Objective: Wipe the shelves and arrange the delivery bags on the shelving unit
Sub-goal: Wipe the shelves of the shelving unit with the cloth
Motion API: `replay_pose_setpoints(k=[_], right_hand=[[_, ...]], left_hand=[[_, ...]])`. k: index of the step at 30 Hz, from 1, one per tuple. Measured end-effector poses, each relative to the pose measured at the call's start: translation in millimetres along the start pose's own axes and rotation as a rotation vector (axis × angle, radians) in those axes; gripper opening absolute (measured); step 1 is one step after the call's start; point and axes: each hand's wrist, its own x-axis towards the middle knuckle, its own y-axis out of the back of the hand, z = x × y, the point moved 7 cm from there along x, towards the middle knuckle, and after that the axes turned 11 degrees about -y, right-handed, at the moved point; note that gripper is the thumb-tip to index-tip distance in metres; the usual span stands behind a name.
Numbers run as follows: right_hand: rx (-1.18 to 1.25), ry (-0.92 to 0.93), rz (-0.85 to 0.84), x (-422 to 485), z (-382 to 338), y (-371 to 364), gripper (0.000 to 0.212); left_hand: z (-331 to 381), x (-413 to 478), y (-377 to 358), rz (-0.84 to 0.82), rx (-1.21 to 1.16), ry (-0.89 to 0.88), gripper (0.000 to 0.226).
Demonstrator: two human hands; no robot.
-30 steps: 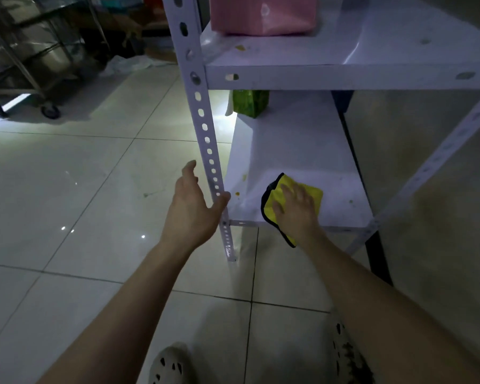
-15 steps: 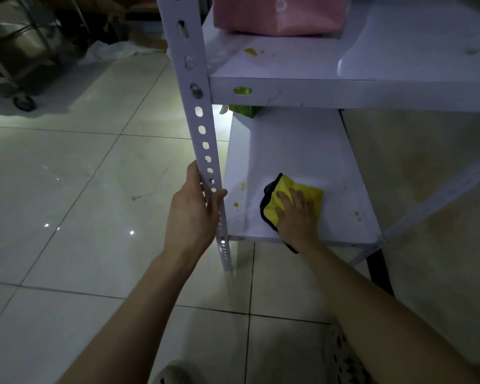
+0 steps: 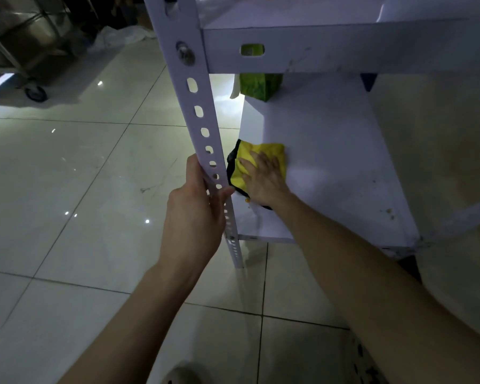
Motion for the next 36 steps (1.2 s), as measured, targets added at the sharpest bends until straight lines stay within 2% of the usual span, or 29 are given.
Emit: replay_pose_setpoints(k=[4, 11, 15, 20, 24, 27, 30, 32, 36], right_hand=[[0.046, 0.095, 0.061, -68, -10, 12, 0.048], [0.105, -0.01, -0.06, -146, 0, 18, 0.05], [0.101, -0.026, -0.113, -125, 2, 18, 0.051], [0.028, -0.099, -0.187, -21, 7, 10, 0.056], [-0.012, -0.173, -0.159, 12, -1, 5, 0.058], [-0.005, -0.155, -0.118, -11, -3, 7, 0.057], [-0.021, -0.07, -0.052, -72, -8, 10, 0.061], [-0.005, -0.019, -0.055, -107, -10, 10, 0.067], [0.036, -0.061, -0.12, -124, 4, 13, 0.056]], left_hand=[[0, 0, 3, -0.002, 0.004, 0.007, 0.047], [0, 0, 0, -0.006, -0.079, 0.026, 0.041], [-1, 0, -1, 0.004, -0.084, 0.027, 0.044], [-3, -2, -6, 0.023, -0.07, 0.022, 0.048], [0, -3, -7, 0.052, -0.031, 0.018, 0.047], [2, -2, -7, 0.051, -0.018, 0.019, 0.043], [4, -1, -6, 0.041, -0.017, 0.016, 0.04], [6, -1, -6, 0.029, -0.025, 0.026, 0.039], [5, -3, -6, -0.006, -0.054, 0.083, 0.039]])
